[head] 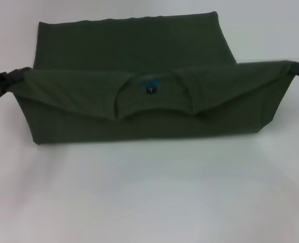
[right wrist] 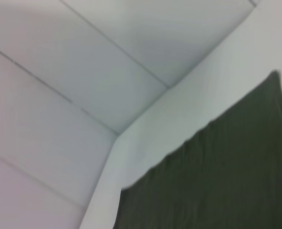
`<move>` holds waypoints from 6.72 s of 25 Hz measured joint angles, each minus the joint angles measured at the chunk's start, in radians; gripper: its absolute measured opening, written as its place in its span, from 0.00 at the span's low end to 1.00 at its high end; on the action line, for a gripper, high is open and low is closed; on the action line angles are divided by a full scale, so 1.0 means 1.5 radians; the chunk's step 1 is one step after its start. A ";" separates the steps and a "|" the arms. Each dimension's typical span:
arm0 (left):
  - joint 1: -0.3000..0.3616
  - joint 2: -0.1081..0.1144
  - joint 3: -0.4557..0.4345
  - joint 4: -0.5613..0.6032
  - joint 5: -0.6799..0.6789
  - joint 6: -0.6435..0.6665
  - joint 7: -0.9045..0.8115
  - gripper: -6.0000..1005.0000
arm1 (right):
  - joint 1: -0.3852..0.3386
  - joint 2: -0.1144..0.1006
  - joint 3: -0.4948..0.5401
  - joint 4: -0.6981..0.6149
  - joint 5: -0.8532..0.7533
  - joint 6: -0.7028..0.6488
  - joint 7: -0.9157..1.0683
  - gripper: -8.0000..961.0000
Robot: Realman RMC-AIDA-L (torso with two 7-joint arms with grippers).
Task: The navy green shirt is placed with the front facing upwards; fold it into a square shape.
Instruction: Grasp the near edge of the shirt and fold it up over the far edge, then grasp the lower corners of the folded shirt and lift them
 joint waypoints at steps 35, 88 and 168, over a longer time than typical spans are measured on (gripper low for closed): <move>-0.098 -0.070 0.004 -0.076 -0.133 -0.276 0.236 0.10 | 0.089 0.061 -0.016 0.017 0.034 0.274 -0.110 0.02; -0.164 -0.087 -0.003 -0.234 -0.511 -0.395 0.796 0.30 | 0.136 0.076 -0.091 0.065 0.099 0.427 -0.227 0.49; 0.004 -0.057 0.351 0.026 0.045 -0.357 0.301 0.68 | -0.018 -0.028 -0.212 0.023 0.006 0.084 -0.038 0.81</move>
